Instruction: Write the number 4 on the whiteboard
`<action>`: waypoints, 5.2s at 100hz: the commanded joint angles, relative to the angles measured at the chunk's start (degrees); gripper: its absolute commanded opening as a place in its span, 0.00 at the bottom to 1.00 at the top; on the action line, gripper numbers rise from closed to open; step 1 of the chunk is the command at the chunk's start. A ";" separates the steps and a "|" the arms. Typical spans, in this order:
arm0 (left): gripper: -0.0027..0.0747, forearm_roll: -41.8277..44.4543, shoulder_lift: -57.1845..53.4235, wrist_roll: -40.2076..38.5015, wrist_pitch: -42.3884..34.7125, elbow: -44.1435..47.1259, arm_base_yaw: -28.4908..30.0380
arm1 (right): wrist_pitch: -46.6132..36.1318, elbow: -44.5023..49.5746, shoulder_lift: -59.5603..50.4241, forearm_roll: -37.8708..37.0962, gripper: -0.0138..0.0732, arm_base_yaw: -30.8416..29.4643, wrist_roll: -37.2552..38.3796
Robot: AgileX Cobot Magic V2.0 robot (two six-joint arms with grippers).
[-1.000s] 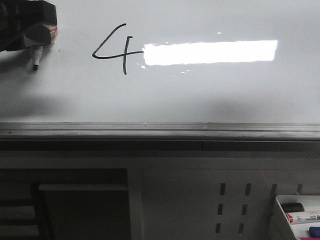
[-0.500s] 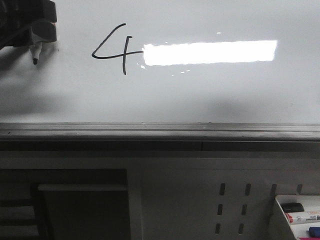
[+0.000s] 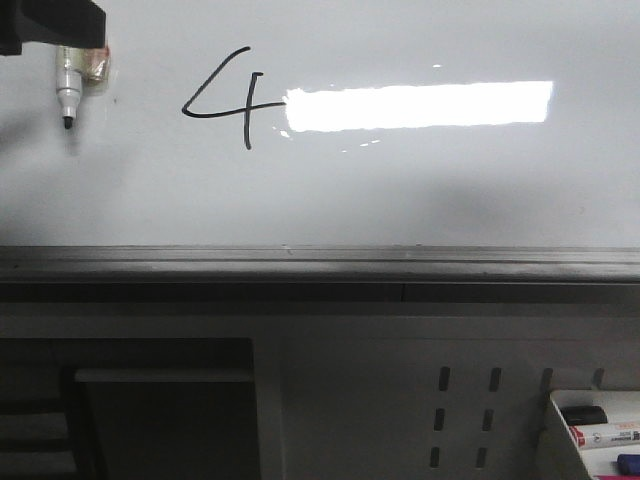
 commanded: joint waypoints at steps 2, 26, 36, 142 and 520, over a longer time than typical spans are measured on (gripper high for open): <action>0.59 3.94 -5.59 0.12 1.76 -1.50 0.14 | -3.93 -1.52 -2.58 1.76 0.58 -0.34 0.19; 0.19 9.13 -20.96 0.12 9.84 -1.50 0.14 | -13.67 1.49 -9.94 1.53 0.08 -0.34 0.19; 0.01 9.99 -27.31 0.12 12.61 -1.50 0.14 | -16.10 4.82 -14.53 0.28 0.09 -0.34 -0.32; 0.01 4.67 -60.15 -0.57 20.10 12.26 0.14 | -23.11 37.27 -51.30 -0.16 0.08 -0.34 -5.97; 0.01 12.58 -60.92 -1.39 1.29 35.22 14.89 | -25.64 49.79 -57.06 -49.94 0.08 -22.15 31.39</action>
